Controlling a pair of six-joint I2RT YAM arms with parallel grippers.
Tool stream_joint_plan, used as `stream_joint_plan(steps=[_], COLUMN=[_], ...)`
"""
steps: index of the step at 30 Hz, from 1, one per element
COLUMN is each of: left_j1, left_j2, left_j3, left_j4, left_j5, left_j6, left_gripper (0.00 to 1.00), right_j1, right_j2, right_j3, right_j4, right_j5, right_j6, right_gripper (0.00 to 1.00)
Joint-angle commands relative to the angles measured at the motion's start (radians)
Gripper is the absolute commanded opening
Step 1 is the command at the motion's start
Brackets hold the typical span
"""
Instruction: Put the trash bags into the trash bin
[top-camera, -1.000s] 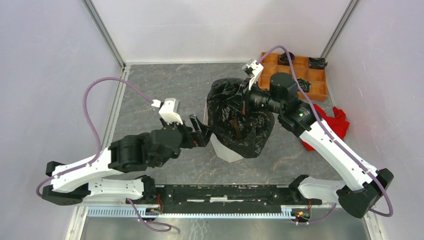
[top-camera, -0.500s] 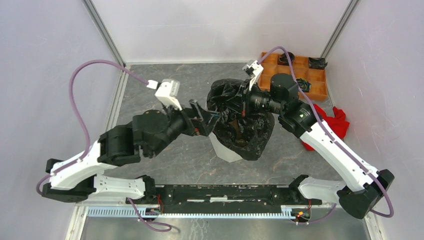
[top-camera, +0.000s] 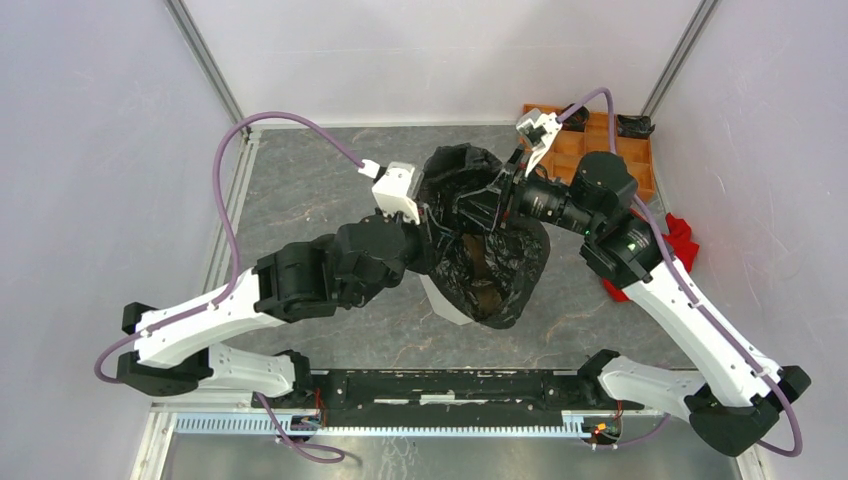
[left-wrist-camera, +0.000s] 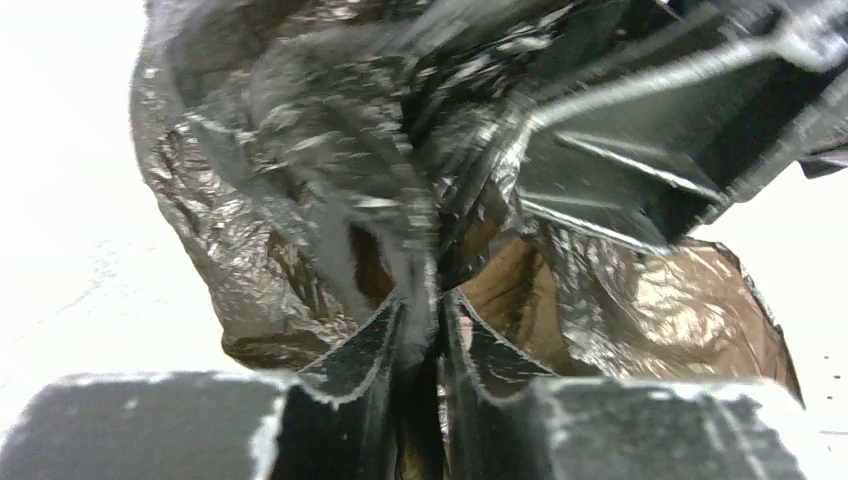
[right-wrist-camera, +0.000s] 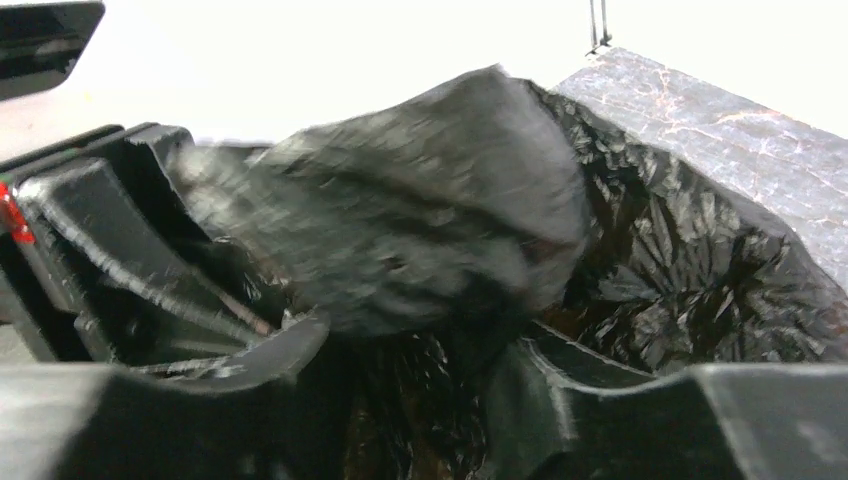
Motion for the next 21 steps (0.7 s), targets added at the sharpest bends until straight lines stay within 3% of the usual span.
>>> stream_joint_plan(steps=[1,5,9,12,16,19,21], left_j1=[0.027,0.055,0.075,0.078,0.078,0.078,0.079], left_j2=[-0.054,-0.103,-0.133,-0.158,-0.207,-0.248,-0.276], left_j3=[-0.022,-0.08,-0.116,-0.144,-0.173,-0.201,-0.23], left_j4=[0.009,0.028,0.011,0.012,0.002,-0.006,0.019], left_j5=[-0.093,-0.098,-0.096,-0.085,-0.101,-0.103,-0.068], left_j6=[-0.002,-0.016,-0.032,-0.039,-0.046,-0.037,-0.016], left_gripper=[0.16,0.04,0.02,0.02,0.02,0.02,0.02], right_j1=[-0.003,-0.003,-0.004,-0.005,-0.004,-0.005,-0.004], right_j2=[-0.03,-0.072,-0.102,-0.112,-0.111,-0.059,0.001], right_j3=[0.032,0.054,0.111,0.17,0.227,0.276,0.302], right_j4=[-0.041,-0.153,-0.219,-0.274,-0.341,-0.41,-0.423], right_j5=[-0.012,0.039,0.046,0.078,0.245,0.401,0.423], right_j6=[-0.043,-0.117,-0.157,-0.198,-0.24,-0.243,-0.258], right_gripper=[0.59,0.82,0.98,0.98,0.98,0.98,0.98])
